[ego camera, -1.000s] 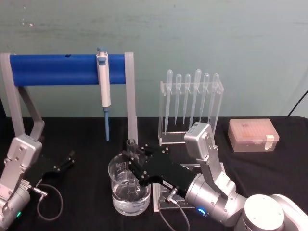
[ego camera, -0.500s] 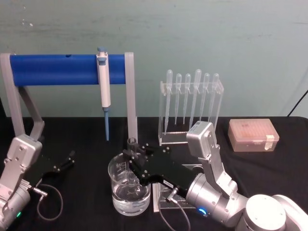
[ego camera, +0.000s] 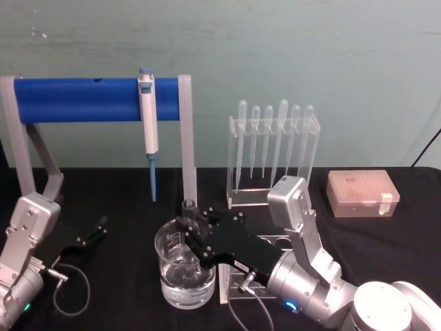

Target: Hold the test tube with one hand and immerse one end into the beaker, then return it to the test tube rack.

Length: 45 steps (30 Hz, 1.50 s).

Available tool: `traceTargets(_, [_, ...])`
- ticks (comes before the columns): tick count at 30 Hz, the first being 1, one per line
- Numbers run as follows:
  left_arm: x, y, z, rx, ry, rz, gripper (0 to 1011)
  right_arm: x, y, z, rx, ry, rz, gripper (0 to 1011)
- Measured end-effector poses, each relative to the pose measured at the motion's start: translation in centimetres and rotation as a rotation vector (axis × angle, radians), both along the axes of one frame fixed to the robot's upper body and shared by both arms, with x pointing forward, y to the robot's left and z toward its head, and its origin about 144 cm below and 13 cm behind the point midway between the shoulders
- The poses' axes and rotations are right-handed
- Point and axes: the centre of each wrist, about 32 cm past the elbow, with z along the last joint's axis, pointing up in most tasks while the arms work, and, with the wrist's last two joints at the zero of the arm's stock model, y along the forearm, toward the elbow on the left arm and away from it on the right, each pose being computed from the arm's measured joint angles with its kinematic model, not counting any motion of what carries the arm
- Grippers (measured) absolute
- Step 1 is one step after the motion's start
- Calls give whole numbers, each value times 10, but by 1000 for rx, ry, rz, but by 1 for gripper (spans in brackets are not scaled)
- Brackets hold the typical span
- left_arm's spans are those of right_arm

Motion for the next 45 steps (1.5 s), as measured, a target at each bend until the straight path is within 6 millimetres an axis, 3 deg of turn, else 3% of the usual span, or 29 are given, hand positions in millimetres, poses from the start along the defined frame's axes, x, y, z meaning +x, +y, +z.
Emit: traceTargets(45, [0, 0, 0, 0, 0, 0, 1000, 0, 0, 0, 3, 1, -1, 224])
